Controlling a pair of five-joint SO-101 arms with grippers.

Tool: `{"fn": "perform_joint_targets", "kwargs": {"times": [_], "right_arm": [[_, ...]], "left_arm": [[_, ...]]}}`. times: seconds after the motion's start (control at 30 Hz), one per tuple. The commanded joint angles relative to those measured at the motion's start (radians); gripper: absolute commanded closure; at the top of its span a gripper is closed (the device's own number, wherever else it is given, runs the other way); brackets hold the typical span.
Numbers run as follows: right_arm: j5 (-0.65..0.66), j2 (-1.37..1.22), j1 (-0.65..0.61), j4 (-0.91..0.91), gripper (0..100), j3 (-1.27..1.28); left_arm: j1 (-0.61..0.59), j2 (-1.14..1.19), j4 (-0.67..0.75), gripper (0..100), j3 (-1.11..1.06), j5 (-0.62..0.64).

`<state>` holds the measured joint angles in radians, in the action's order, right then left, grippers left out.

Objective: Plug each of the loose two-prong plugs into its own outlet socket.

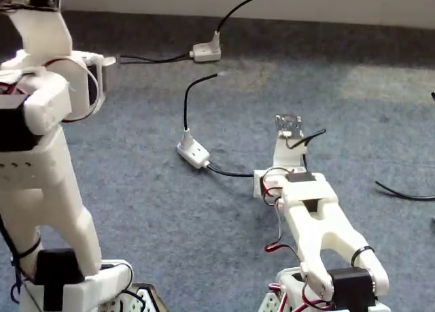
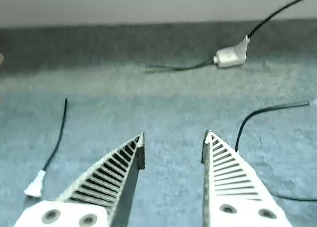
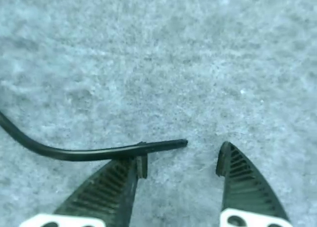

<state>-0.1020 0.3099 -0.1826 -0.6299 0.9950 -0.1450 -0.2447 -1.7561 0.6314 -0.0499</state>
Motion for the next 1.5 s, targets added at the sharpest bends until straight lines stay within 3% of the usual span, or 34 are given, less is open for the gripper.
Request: {"fn": "perform_joint_targets", "kwargs": {"times": [0.0,0.23,0.4,0.6,0.8,0.97,1.47], "right_arm": [[0.054,0.03,0.002,-0.183,75.9,-0.208],[0.31,0.021,-0.019,-0.541,75.9,-0.657],[0.591,0.021,-0.185,-0.644,75.9,-0.774],[0.776,0.018,-0.403,-0.559,75.9,-0.648],[0.793,-0.134,-0.44,-0.294,75.9,-0.518],[0.793,-0.344,-0.44,-0.174,75.9,-0.579],[0.778,-0.794,-0.463,-0.174,77.5,-0.983]], "left_arm": [[-0.007,-0.153,0.04,80,-0.357,0.15],[-0.007,-0.314,0.371,80,-0.917,0.367],[-0.007,-0.386,0.687,80,-1.25,0.419],[-0.001,-0.423,1.08,80,-1.584,0.482],[0.019,-0.423,1.373,80,-1.771,0.482],[0.021,-0.417,1.399,80,-1.779,0.48],[0.021,-0.415,1.402,80,-1.781,0.479]]}}
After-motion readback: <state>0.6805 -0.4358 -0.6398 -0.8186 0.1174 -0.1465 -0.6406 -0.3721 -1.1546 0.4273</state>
